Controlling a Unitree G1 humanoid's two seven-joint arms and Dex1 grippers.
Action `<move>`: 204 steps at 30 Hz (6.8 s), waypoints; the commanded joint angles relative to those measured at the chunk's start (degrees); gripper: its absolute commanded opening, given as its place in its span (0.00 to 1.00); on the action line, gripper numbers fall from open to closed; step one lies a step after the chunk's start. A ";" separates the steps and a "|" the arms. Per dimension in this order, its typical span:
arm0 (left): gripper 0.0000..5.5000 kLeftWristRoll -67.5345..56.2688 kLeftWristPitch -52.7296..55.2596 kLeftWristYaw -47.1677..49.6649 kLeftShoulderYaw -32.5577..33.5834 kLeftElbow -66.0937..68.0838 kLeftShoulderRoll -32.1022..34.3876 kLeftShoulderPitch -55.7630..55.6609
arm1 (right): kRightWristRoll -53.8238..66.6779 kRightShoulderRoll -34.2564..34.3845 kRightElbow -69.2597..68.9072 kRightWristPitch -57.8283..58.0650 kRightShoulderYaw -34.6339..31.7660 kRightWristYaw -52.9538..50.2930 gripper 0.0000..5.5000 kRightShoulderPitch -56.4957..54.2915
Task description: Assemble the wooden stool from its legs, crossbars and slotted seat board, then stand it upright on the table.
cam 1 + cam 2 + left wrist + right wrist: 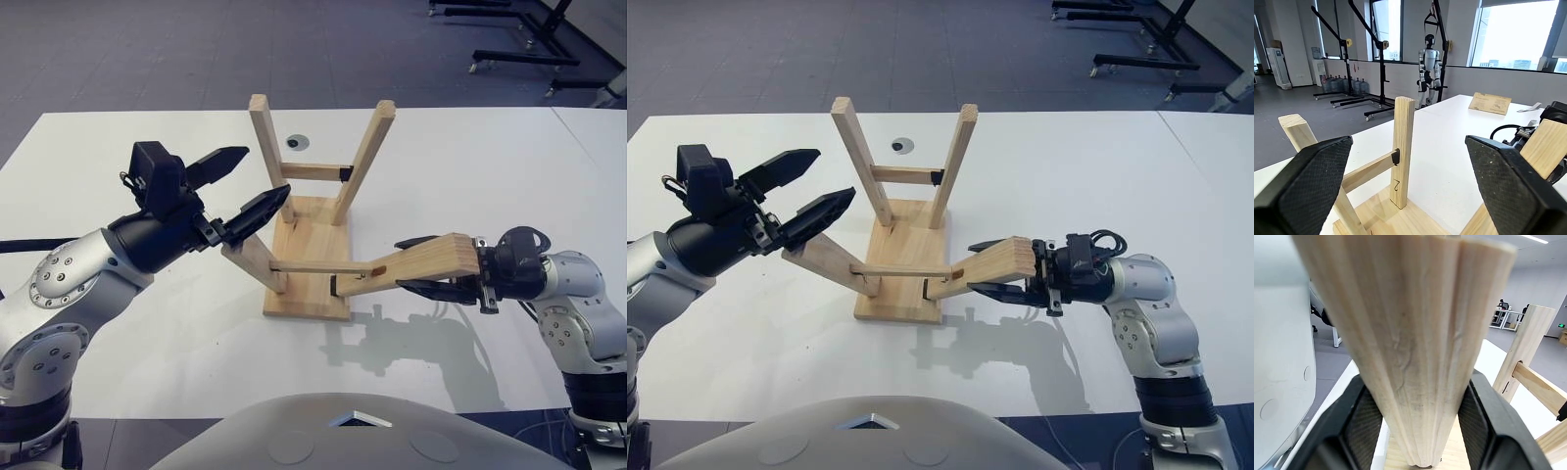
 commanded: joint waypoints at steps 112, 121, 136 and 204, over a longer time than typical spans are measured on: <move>0.76 39.74 -29.58 -12.87 -6.78 68.11 -21.23 -1.63 | -14.95 2.80 24.60 18.15 34.37 -2.50 0.37 -32.31; 0.76 43.47 -31.76 -13.87 -9.59 70.42 -25.10 -4.27 | -13.90 2.95 22.64 18.76 32.96 -5.49 0.37 -31.09; 0.76 48.59 -34.85 -14.06 -11.73 73.72 -28.27 -8.85 | -14.13 2.63 16.17 16.72 28.94 -13.31 0.37 -24.28; 0.76 50.38 -41.27 -12.74 -11.55 79.34 -31.30 -12.02 | -22.80 12.82 32.26 19.88 47.52 -10.51 0.37 -36.30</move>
